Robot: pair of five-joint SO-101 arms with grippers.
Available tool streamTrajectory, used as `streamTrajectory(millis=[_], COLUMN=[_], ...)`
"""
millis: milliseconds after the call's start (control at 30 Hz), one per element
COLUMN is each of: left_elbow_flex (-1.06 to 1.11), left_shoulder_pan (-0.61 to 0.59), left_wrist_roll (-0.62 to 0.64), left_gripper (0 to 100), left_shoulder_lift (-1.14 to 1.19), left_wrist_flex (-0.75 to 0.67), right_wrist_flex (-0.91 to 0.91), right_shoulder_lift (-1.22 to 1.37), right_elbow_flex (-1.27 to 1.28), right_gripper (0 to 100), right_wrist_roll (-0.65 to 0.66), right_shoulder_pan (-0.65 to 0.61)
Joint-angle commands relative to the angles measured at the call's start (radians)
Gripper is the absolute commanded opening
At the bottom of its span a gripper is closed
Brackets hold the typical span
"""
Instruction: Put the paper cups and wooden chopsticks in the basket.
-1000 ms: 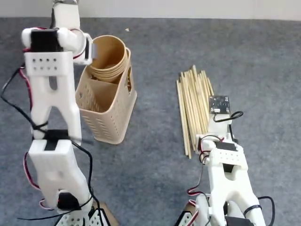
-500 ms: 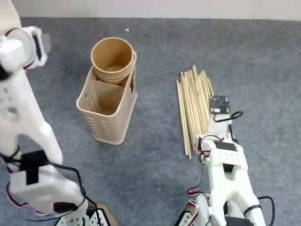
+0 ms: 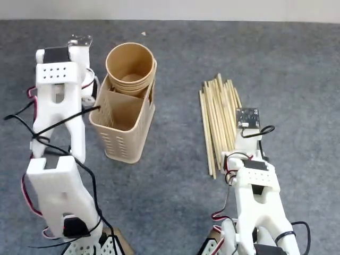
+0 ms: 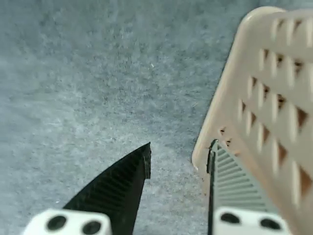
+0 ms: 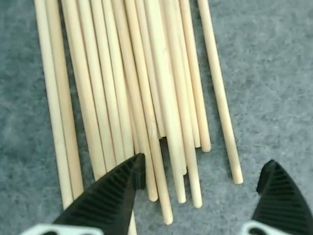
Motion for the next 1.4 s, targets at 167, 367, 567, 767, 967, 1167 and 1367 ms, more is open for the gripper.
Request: streamTrajectory(millis=[167, 367, 567, 767, 967, 1167, 1367], left_elbow_flex=[0.001, 0.022, 0.068, 0.077, 0.073, -0.021, -0.351], left_shoulder_pan=[0.018, -0.008, -0.005, 0.059, 0.081, 0.019, -0.074], left_wrist_roll=[0.021, 0.015, 0.015, 0.021, 0.017, 0.014, 0.017], left_gripper=[22, 22, 22, 22, 22, 22, 21], left_shoulder_lift=[0.087, 0.208, 0.228, 0.205, 0.205, 0.2, 0.166], left_wrist_flex=[-0.003, 0.002, 0.002, 0.005, 0.005, -0.005, 0.026], right_wrist_flex=[-0.012, -0.012, -0.012, -0.012, -0.012, -0.012, -0.012], right_shoulder_lift=[-0.028, -0.027, -0.025, -0.025, -0.024, -0.024, -0.024], right_elbow_flex=[-0.002, -0.002, -0.002, -0.002, -0.002, -0.002, -0.002], right_gripper=[35.7, 35.7, 35.7, 35.7, 35.7, 35.7, 35.7], right_wrist_roll=[-0.003, -0.003, -0.003, -0.003, -0.003, -0.003, -0.003], right_shoulder_pan=[-0.01, -0.01, -0.012, -0.012, -0.012, -0.012, -0.012])
